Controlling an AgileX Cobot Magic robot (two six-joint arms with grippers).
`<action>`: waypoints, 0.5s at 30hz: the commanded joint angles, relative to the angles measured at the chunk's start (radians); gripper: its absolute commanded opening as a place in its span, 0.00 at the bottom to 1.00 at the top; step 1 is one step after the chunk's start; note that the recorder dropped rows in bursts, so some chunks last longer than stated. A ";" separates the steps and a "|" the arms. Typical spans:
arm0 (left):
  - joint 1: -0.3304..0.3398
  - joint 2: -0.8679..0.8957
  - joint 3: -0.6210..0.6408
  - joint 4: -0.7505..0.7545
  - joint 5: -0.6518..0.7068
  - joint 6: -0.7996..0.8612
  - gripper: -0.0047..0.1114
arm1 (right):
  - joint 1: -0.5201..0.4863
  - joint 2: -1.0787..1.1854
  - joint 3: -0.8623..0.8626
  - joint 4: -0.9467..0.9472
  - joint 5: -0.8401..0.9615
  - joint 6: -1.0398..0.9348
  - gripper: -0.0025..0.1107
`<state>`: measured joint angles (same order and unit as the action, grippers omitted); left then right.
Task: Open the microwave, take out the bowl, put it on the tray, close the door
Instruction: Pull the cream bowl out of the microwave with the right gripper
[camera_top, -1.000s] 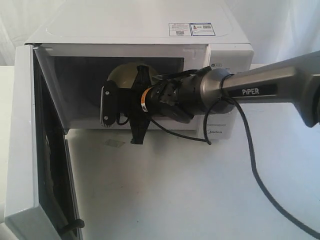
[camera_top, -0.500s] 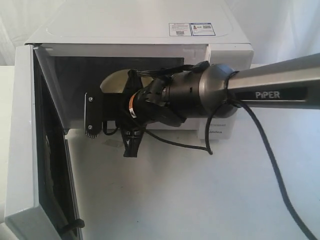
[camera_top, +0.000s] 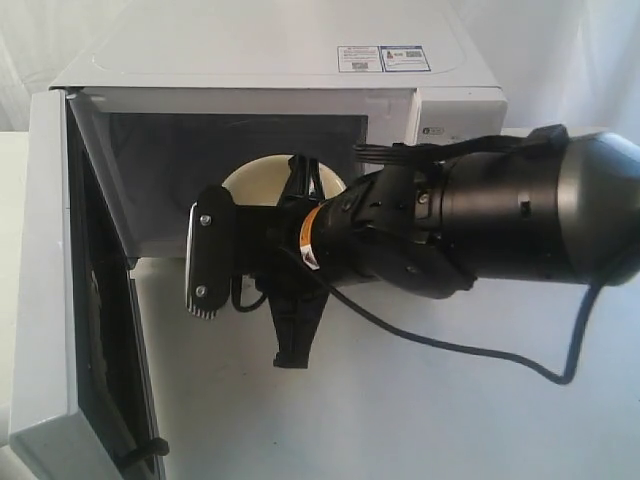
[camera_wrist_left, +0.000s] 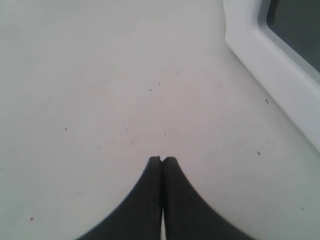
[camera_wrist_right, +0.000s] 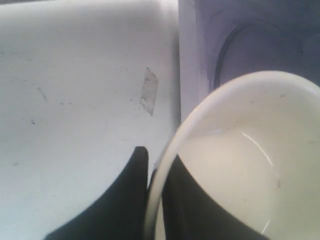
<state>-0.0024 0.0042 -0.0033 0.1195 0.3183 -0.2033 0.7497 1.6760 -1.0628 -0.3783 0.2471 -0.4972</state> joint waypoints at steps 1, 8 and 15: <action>0.001 -0.004 0.003 -0.007 0.015 -0.002 0.04 | 0.055 -0.066 0.037 0.015 0.096 0.004 0.02; 0.001 -0.004 0.003 -0.007 0.015 -0.002 0.04 | 0.076 -0.201 0.091 0.067 0.205 0.004 0.02; 0.001 -0.004 0.003 -0.007 0.015 -0.002 0.04 | 0.030 -0.308 0.158 0.075 0.356 0.035 0.02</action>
<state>-0.0024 0.0042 -0.0033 0.1195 0.3183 -0.2033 0.8087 1.4009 -0.9337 -0.3088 0.5605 -0.4878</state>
